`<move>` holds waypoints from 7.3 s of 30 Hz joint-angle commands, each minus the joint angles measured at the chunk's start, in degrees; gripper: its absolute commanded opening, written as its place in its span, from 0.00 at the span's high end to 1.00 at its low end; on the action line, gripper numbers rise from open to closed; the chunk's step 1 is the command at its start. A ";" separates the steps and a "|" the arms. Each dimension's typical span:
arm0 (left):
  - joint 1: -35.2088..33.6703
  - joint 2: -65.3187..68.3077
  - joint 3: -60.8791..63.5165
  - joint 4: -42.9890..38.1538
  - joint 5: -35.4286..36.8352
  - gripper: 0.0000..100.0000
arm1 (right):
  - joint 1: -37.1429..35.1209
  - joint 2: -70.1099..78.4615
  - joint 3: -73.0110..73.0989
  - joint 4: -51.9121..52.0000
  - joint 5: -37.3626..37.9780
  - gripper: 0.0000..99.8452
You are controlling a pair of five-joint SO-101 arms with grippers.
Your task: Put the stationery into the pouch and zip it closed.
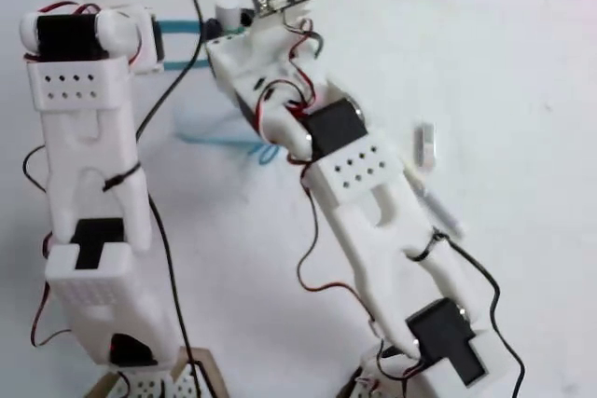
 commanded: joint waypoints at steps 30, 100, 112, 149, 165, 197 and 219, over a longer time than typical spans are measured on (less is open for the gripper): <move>-0.35 0.26 -0.13 0.88 0.44 0.98 | 25.45 20.53 -0.44 34.51 45.36 0.68; -0.09 0.18 0.04 1.05 0.44 0.98 | 23.25 42.86 -81.23 57.01 11.78 0.98; 0.00 0.26 0.13 1.05 0.44 0.98 | 13.93 23.43 -88.88 46.81 -7.91 0.98; 0.00 0.18 0.04 1.05 0.44 0.98 | 0.84 -11.12 -6.77 -8.13 2.37 0.98; 0.00 0.26 0.13 1.05 0.44 0.98 | 0.13 -18.68 21.80 -27.30 10.64 0.98; -0.26 0.26 -0.04 1.05 0.44 0.98 | 17.19 -18.51 11.60 -6.99 10.46 0.82; 0.00 0.35 0.13 1.05 0.44 0.98 | 0.22 -16.84 12.57 -0.75 -3.60 0.98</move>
